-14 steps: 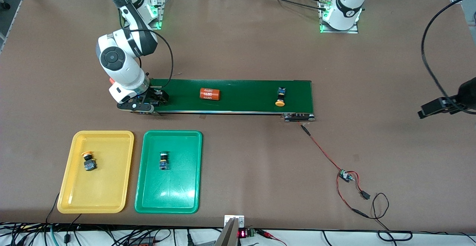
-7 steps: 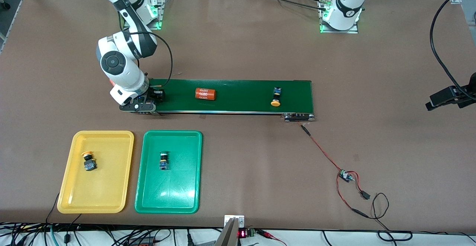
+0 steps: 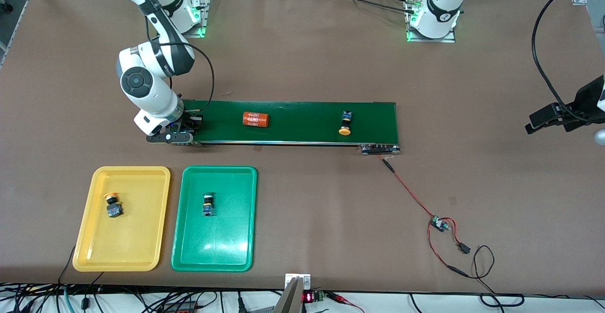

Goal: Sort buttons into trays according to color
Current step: 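Carry the button into the green tray and open the right gripper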

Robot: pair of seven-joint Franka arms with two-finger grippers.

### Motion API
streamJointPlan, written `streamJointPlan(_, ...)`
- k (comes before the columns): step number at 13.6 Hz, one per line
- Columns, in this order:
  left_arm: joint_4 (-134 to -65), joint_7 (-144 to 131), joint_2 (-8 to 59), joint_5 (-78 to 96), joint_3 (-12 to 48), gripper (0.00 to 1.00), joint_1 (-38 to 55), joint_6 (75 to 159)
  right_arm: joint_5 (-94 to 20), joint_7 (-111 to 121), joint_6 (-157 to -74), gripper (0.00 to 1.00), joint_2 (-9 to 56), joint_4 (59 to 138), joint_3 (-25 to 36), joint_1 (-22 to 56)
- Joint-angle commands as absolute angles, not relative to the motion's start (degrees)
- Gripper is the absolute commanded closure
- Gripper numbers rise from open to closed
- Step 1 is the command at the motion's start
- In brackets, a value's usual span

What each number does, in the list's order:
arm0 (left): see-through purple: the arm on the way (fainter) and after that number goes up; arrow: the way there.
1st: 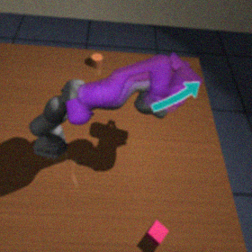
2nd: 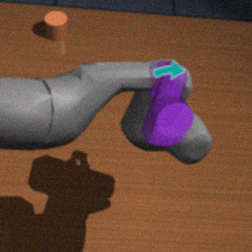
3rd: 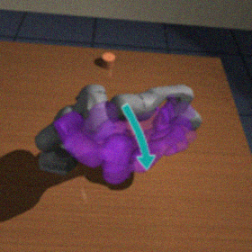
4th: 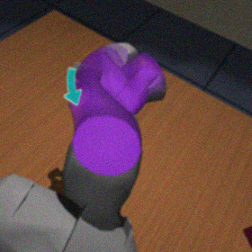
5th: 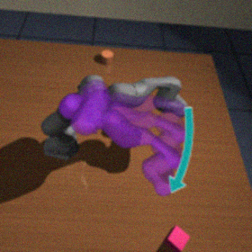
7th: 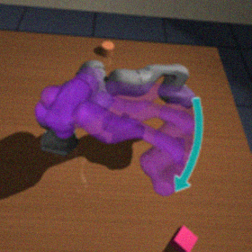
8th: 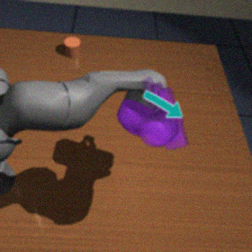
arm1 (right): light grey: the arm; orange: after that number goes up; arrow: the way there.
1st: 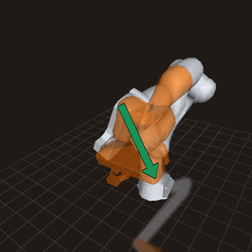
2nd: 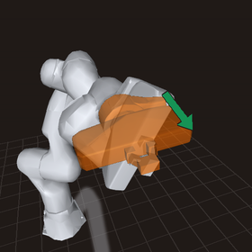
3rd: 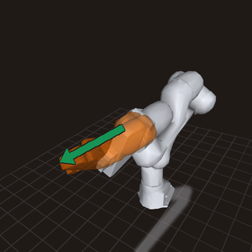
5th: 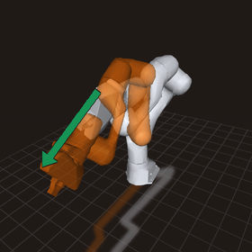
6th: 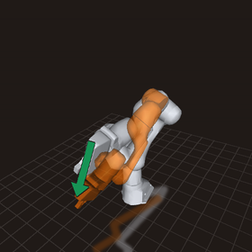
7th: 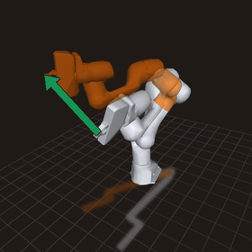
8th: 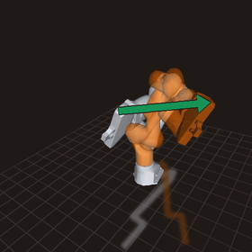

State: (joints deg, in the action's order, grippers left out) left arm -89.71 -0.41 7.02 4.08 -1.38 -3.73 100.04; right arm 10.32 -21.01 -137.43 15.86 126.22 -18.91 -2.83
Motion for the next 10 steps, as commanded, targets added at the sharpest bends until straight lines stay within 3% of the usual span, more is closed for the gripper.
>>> streamJointPlan(1, -89.8, 0.9, 6.1, 3.4, -1.8, 0.0, -4.0, 99.3, 10.6, -18.1, -128.3, 0.93, 15.7, 117.4, -19.3, -3.8)
streamJointPlan(5, -87.1, 0.7, 6.7, 3.4, -1.8, 0.0, -4.0, 96.0, 8.3, -16.4, -125.6, 0.9, 19.8, 104.6, -19.3, -3.8)
streamJointPlan(10, -86.9, 0.8, 6.9, 3.4, -1.4, 0.0, -3.8, 94.0, 5.8, -15.2, -130.3, 0.89, 34.3, 85.4, -19.2, 0.5)
